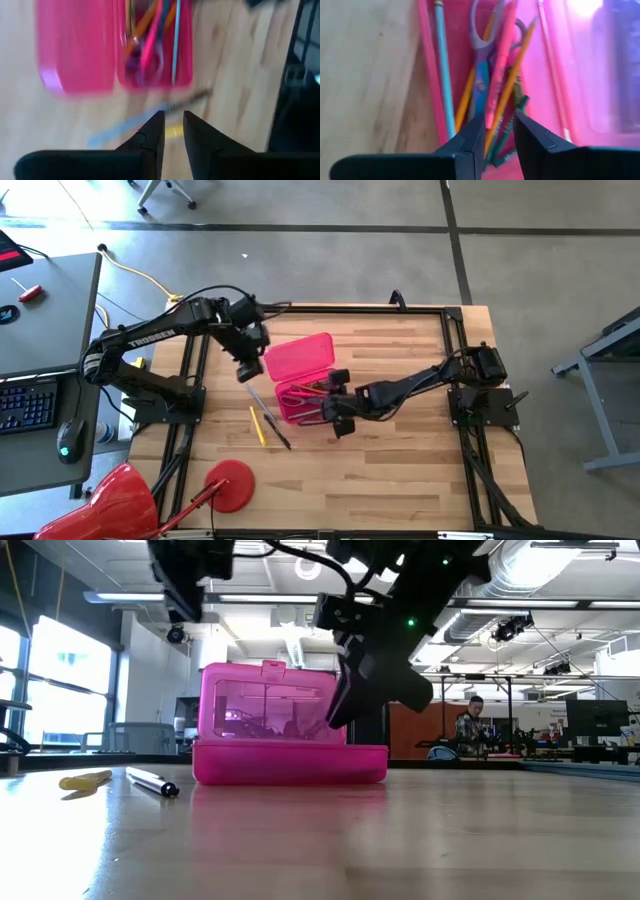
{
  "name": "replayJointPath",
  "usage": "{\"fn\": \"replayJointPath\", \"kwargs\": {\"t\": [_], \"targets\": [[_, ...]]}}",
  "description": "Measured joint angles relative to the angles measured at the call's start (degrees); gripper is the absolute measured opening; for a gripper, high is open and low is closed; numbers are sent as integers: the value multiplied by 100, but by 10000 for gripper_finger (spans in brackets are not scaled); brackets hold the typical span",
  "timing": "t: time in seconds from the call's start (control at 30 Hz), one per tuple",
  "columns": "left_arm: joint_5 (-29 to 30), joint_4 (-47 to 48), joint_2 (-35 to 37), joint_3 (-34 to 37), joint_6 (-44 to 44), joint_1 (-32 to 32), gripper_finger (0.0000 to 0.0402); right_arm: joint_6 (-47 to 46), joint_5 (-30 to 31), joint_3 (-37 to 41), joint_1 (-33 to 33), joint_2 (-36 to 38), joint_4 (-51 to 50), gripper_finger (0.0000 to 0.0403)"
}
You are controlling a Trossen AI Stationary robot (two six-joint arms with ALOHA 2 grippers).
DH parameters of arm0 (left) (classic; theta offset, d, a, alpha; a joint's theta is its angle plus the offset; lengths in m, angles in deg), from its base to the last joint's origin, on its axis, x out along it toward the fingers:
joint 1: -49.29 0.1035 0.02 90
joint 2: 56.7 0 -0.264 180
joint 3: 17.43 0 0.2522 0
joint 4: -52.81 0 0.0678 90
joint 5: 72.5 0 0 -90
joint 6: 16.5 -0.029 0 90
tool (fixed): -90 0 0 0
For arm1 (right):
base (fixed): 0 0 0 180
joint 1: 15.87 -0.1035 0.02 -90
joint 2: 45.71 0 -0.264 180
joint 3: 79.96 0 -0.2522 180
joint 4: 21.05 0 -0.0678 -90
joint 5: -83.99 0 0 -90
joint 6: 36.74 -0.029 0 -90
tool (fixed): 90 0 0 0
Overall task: Pick & place school supplies into a supply box
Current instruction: Put the yellow pen into the supply box
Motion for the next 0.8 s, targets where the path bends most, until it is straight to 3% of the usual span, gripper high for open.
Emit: {"fn": "replayJointPath", "kwargs": {"t": [0.07,0.3,0.6,0.8], "targets": [[146,423,-4,19,13,-150,101,-170,250,0,-82,37,-68,78],[1175,151,-24,876,-234,-866,101,-693,608,-2,-255,78,-136,79],[920,-1484,-36,2402,-255,-1758,101,-608,361,-4,-263,75,-366,79],[616,-2607,-37,3097,-857,-2423,101,-920,326,-4,-265,75,-400,78]]}}
